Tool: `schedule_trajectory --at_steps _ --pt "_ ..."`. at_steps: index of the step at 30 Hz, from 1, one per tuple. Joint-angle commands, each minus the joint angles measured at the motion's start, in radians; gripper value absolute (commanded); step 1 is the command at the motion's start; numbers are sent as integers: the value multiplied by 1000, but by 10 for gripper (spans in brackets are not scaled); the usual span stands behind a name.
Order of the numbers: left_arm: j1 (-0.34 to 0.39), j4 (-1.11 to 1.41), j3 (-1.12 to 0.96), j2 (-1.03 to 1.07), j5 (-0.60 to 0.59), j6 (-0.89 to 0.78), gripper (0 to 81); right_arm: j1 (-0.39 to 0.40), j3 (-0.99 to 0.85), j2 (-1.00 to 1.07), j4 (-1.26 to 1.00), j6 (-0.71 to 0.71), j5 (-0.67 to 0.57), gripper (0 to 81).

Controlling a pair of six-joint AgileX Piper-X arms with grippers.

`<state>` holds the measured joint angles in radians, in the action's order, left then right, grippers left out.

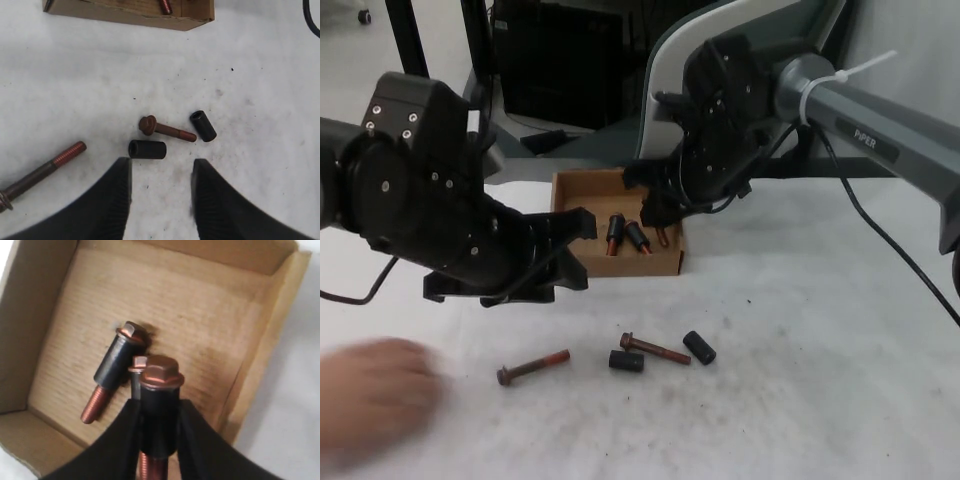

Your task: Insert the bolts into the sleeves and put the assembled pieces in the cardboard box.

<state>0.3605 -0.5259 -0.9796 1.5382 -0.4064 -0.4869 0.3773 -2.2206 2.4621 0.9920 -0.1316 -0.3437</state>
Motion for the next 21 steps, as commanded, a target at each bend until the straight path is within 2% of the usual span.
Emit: schedule_trajectory --at_steps 1,3,5,9,11,14,18,21 --pt "-3 -23 -8 0 22 6 372 -2 -17 -9 10 4 -13 1" --pt "-3 -45 -8 9 23 -13 372 -2 -17 -9 10 4 -14 27" --pt "-3 -79 -8 23 20 -42 375 -2 -17 -9 18 4 -17 99" --pt "-3 -144 -8 46 16 -86 375 -2 -23 -9 49 1 -14 355" --pt "-3 -142 -8 48 16 -134 375 -2 -25 -13 52 -6 -13 435" --pt "-3 -99 -8 48 16 -265 375 -9 -25 -32 52 -7 -13 416" --pt "-3 -52 -8 48 16 -589 375 -20 -25 -77 39 4 -13 337" --pt "-3 -8 -2 48 21 -749 375 -31 -25 -119 36 4 -18 320"
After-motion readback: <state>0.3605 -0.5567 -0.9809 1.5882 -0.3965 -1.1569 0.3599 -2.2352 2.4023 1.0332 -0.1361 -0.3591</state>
